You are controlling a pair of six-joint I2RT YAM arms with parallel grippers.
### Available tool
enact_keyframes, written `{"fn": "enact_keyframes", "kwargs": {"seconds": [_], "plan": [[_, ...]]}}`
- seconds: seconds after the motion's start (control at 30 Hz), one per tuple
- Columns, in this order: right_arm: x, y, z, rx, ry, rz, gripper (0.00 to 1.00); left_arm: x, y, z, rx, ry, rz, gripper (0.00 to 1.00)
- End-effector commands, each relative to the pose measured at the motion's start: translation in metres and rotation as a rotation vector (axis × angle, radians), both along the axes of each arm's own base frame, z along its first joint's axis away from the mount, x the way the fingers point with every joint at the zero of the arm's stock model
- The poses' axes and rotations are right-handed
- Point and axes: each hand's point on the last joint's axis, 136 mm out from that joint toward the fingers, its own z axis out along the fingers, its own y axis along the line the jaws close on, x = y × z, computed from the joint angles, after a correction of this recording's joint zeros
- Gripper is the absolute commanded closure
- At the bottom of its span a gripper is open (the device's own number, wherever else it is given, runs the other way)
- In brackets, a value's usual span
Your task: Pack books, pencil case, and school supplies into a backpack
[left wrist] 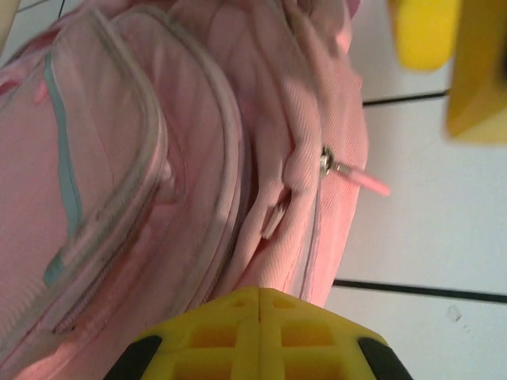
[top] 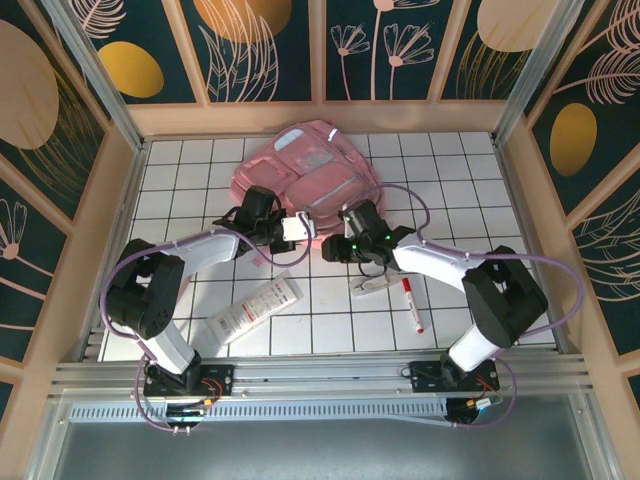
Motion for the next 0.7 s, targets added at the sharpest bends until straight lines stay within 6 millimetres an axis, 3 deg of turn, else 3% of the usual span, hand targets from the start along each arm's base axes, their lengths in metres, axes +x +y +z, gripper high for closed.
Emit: {"fn": "enact_keyframes", "kwargs": {"seconds": [0.0,0.07,0.1,0.13,0.17,0.37,0.5,0.6,0.67], "plan": [[0.024,-0.005,0.004,-0.075,-0.119,-0.078,0.51,-0.013,-0.01,0.01,-0.072,0.058,-0.061,1.0],[0.028,-0.006,0.004,-0.096,-0.143,-0.113,0.51,-0.016,-0.008,0.007,-0.072,0.057,-0.061,0.95],[0.028,-0.005,0.002,-0.1,-0.148,-0.127,0.51,-0.018,-0.006,0.006,-0.073,0.055,-0.066,0.84],[0.028,-0.001,0.001,-0.097,-0.155,-0.134,0.51,-0.021,-0.003,0.005,-0.083,0.058,-0.071,0.64],[0.027,0.005,-0.001,-0.093,-0.168,-0.128,0.51,-0.022,0.001,0.005,-0.098,0.068,-0.073,0.52],[0.029,0.032,-0.006,-0.053,-0.172,-0.131,0.52,-0.019,0.025,0.004,-0.127,0.076,-0.053,0.25],[0.035,0.027,-0.012,-0.095,-0.174,-0.186,0.53,-0.004,0.023,-0.002,-0.114,0.036,-0.039,0.22],[0.041,0.018,-0.015,-0.143,-0.185,-0.238,0.64,0.01,0.022,-0.003,-0.089,0.014,-0.029,0.24],[0.043,0.015,-0.017,-0.158,-0.191,-0.26,0.73,0.014,0.021,-0.015,-0.067,0.026,-0.034,0.25]]}}
